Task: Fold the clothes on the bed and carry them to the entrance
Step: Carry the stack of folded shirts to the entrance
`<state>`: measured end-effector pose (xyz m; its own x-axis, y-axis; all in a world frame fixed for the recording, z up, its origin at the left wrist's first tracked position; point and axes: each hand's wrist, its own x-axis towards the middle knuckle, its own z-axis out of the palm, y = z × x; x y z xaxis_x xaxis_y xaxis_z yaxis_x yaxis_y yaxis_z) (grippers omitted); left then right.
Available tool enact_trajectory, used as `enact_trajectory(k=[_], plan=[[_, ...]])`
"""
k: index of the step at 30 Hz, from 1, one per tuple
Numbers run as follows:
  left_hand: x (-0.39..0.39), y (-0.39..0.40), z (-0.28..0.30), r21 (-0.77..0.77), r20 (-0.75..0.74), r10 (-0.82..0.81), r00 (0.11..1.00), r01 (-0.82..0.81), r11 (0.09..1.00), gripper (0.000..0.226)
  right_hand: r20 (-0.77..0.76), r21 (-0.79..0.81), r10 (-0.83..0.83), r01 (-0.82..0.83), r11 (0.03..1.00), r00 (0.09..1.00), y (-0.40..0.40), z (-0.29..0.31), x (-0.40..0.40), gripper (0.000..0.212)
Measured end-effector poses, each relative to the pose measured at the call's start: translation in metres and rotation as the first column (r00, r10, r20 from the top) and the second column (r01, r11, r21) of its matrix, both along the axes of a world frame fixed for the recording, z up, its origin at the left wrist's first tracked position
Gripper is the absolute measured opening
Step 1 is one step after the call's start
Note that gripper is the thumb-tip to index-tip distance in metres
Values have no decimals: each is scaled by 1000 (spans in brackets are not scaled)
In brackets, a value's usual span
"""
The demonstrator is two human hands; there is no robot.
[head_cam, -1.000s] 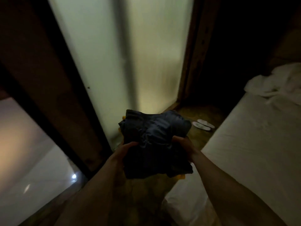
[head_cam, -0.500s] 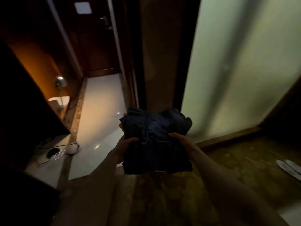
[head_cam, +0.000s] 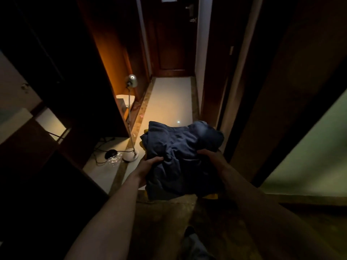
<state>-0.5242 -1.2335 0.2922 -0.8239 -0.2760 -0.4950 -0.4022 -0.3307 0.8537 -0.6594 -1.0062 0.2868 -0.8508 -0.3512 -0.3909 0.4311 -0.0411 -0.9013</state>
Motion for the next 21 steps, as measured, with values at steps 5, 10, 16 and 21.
enact_trajectory(k=[5, 10, 16, 21], plan=[[-62, -58, -8, -31, -35, 113, 993, -114, 993, 68, 19, 46, 86, -87, 995, 996, -62, -11, -76, 49], [-119, -107, 1, -66, 11, 229, 973, -228, 972, 42, 18, 81, 167, -168, 982, 986, -120, -3, -139, 63], [-175, -166, 9, -46, 12, 287, 958, -286, 957, 41, -12, 59, 207, -206, 977, 978, -188, 12, -198, 48], [-231, -226, -4, -26, 27, 267, 963, -266, 964, 58, -20, 102, 216, -213, 972, 976, -242, 6, -253, 54]])
